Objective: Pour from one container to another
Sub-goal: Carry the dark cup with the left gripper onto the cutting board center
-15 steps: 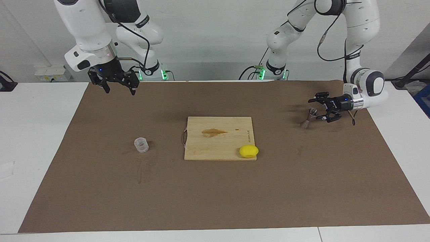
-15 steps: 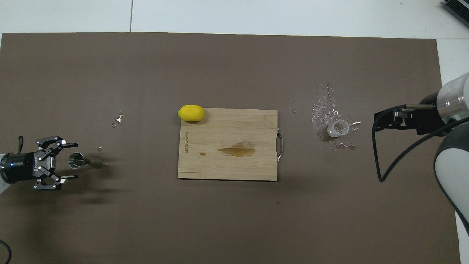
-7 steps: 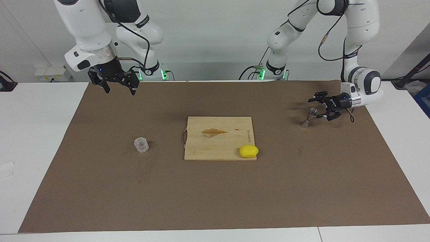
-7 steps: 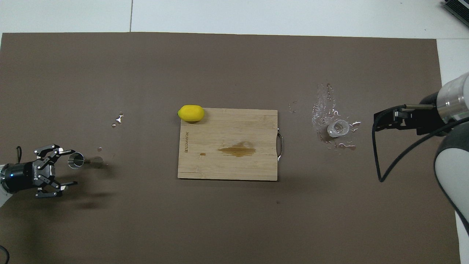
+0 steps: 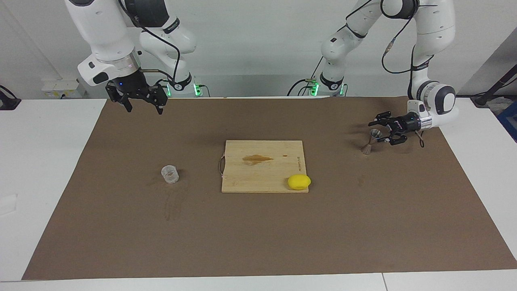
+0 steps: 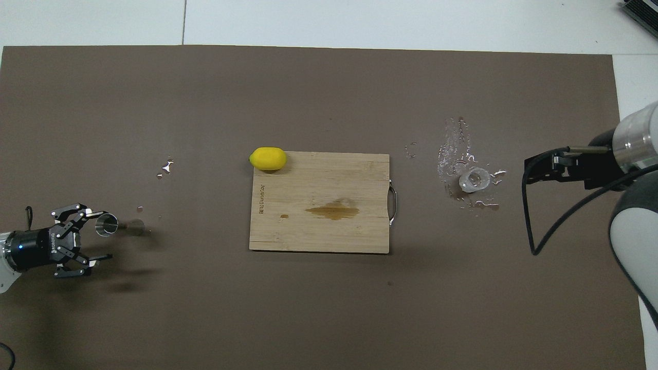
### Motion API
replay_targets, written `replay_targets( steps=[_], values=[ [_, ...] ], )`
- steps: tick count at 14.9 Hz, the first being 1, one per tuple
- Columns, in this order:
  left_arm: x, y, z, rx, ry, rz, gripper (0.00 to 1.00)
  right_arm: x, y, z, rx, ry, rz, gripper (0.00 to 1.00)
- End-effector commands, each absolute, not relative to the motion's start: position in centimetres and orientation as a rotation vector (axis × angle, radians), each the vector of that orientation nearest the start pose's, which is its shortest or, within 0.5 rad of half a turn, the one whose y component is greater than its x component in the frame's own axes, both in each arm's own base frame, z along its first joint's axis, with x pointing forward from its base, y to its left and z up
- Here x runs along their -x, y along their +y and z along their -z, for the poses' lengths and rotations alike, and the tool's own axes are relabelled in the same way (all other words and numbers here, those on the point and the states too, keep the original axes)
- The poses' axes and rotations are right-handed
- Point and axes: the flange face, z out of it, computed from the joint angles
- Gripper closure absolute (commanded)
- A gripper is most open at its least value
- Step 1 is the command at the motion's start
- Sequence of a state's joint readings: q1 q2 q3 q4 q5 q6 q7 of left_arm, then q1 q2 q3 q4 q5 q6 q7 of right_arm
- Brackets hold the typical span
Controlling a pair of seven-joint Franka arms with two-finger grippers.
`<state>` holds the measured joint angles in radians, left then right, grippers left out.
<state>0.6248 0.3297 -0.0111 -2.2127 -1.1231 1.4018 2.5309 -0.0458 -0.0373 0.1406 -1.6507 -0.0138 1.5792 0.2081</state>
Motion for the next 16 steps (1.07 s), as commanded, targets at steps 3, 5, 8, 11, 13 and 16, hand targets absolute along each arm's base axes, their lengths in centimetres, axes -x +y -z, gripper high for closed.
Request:
replay_targets(
  steps=[3, 5, 8, 11, 13, 16],
  values=[
    [-44.3, 17.4, -24.9, -1.439, -1.133, -1.276, 0.65, -54.0, 4.9, -60.9, 3.136, 0.176, -0.057, 0.00],
    [-44.4, 17.5, -25.0, -1.441, -1.136, -1.278, 0.75, -54.0, 4.9, -60.9, 3.136, 0.176, -0.057, 0.00],
    [-44.5, 17.7, -25.0, -1.447, -1.139, -1.284, 0.90, -54.0, 4.9, -60.9, 3.136, 0.176, -0.057, 0.00],
    [-45.0, 17.2, -25.6, -1.432, -1.102, -1.255, 0.92, -54.0, 4.9, -60.9, 3.136, 0.176, -0.057, 0.00],
    [-46.3, 14.6, -26.4, -1.382, -1.110, -1.207, 0.91, -54.0, 4.8, -60.9, 3.135, 0.179, -0.057, 0.00],
    [-47.7, 10.7, -27.1, -1.350, -1.046, -1.150, 0.90, -54.0, 4.8, -60.9, 3.135, 0.179, -0.057, 0.00]
  ],
)
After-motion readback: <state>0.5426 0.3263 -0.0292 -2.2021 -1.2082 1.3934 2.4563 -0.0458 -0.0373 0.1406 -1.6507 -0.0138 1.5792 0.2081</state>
